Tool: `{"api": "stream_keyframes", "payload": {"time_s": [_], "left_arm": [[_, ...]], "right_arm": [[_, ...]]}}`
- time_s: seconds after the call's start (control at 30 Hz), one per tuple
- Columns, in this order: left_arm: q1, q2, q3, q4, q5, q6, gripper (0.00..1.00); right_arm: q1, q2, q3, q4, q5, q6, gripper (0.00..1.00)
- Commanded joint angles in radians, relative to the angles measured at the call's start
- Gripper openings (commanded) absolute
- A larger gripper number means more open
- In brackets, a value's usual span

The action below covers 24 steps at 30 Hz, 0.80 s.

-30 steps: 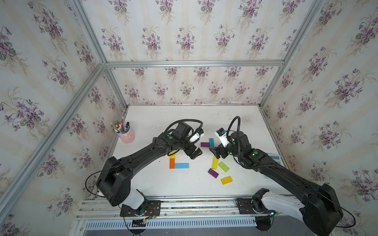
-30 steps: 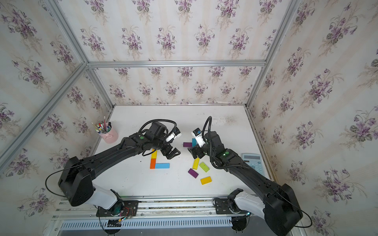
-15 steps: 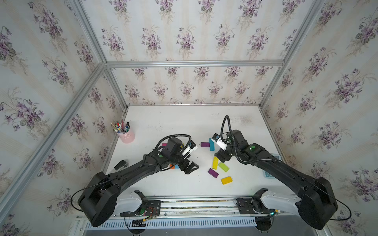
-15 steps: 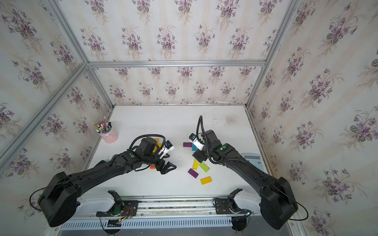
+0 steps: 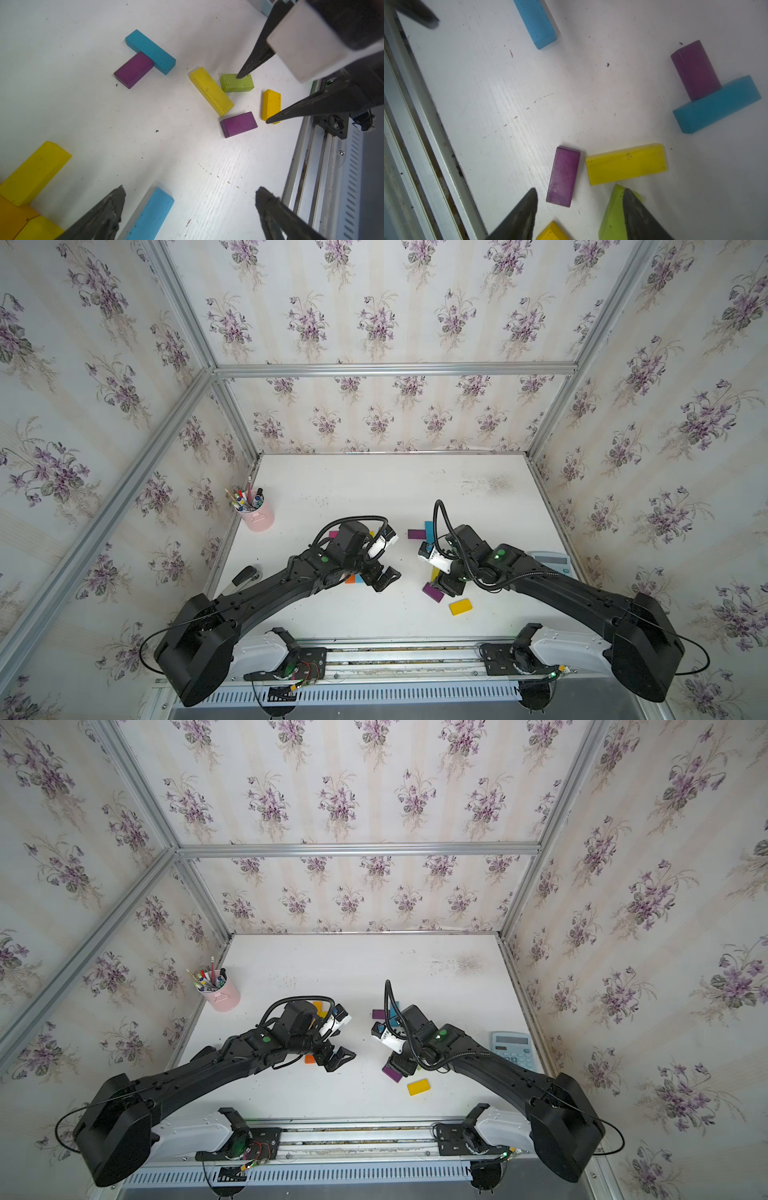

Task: Assemble the letter t with building blocks
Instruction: Pick up the building block from the center of the board.

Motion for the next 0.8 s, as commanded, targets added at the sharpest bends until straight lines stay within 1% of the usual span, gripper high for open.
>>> {"api": "stream_keyframes", "payload": {"time_s": [0.0, 0.07, 0.17, 0.23, 0.3, 0.4, 0.47, 0.6, 0.67, 0.77], "left_arm": [[0.0, -0.04, 0.001, -0.014, -0.099, 0.009, 1.0], [0.0, -0.08, -0.009, -0.023, -0.125, 0.004, 1.0], [0.0, -0.144, -0.046, 0.0, -0.135, -0.001, 1.0], [0.0, -0.165, -0.057, -0.004, -0.136, -0.002, 1.0], [0.0, -0.167, -0.064, -0.004, -0.133, -0.006, 1.0], [-0.001, -0.158, -0.062, -0.014, -0.141, -0.009, 1.0], [0.0, -0.162, -0.063, -0.013, -0.141, -0.011, 1.0], [0.0, -0.165, -0.061, -0.01, -0.135, -0.009, 1.0], [0.0, -0.159, -0.058, -0.01, -0.13, -0.009, 1.0], [0.0, -0.153, -0.058, -0.005, -0.111, -0.014, 1.0]], "right_arm": [[0.008, 0.062, 0.034, -0.011, -0.006, 0.049, 0.59], [0.015, 0.114, 0.072, -0.024, -0.015, 0.077, 0.57], [0.019, 0.204, 0.141, -0.074, -0.047, 0.119, 0.55], [0.042, 0.229, 0.154, -0.101, -0.021, 0.129, 0.55], [0.055, 0.231, 0.158, -0.1, -0.026, 0.144, 0.58], [0.056, 0.275, 0.185, -0.114, 0.039, 0.233, 0.56], [0.081, 0.294, 0.193, -0.127, 0.07, 0.295, 0.56], [0.118, 0.267, 0.174, -0.122, 0.127, 0.43, 0.58], [0.148, 0.25, 0.172, -0.116, 0.159, 0.471, 0.59], [0.18, 0.248, 0.171, -0.115, 0.214, 0.498, 0.61]]}}
